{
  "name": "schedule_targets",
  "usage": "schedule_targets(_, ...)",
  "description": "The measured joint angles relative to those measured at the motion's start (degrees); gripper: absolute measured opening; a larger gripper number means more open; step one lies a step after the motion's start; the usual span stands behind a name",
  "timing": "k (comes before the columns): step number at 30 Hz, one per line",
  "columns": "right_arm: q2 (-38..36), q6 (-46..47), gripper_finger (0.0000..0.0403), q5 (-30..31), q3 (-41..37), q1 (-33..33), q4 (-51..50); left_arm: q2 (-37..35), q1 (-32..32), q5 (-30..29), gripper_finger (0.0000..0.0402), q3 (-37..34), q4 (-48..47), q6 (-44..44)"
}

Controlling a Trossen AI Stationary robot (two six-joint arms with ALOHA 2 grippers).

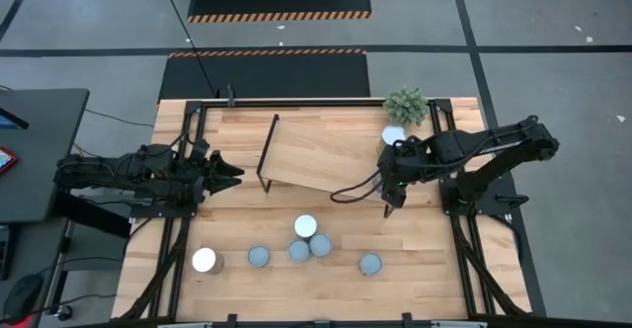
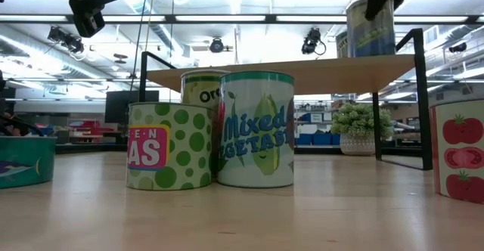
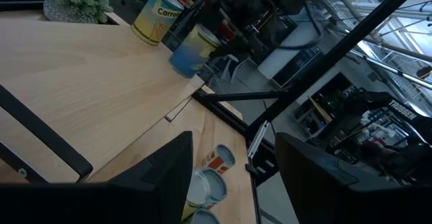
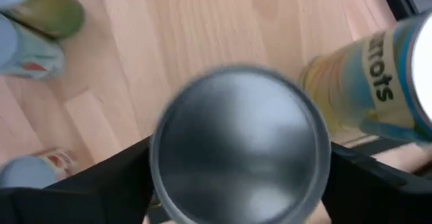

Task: Pick and place cans onto a shelf
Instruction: Put the canned peas on the shelf, then put the canned oranges on the shelf

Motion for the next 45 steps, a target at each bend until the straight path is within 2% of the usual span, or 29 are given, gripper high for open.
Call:
schedule_targets(4, -0.02, 0.00, 0.0394, -1.33, 0.07, -0.88, 0.03, 0.00, 0.00, 0.01, 0.0217, 0.00, 0.07, 0.02)
schedule_targets(10, -0.26, 0.97, 0.0391, -1.23, 0.09, -0.26, -0.03, 0.02, 0.00, 0.02, 0.0217, -0.02, 0.73, 1.63)
schedule_targets(14, -0.26, 1.94, 0.0391, 1.38, 0.09, 0.40, -1.42, 0.02, 0.00, -0.06, 0.0217, -0.02, 1.48, 3.47)
schedule_targets(26, -0.26, 2.45, 0.0392, 3.17, 0.32, 0.36, -1.50, 0.01, 0.00, -0.87, 0.0217, -0.02, 1.79, 3.43)
schedule_targets(31, -0.28, 2.48, 0.0392, 3.90, 3.23, 0.55, -1.93, 0.17, 0.00, -0.02, 0.0217, -0.07, 8.10, 6.29)
schedule_targets(37, -0.28, 1.58, 0.0392, 5.40, 6.24, 0.55, -1.66, 3.56, -0.01, -0.74, 0.0217, -0.04, 10.62, 7.21)
schedule_targets(45, 0.59, -2.99, 0.0392, 6.40, 8.65, 0.58, 4.45, 10.27, -0.05, 2.55, 0.0217, -0.04, 13.00, 7.23)
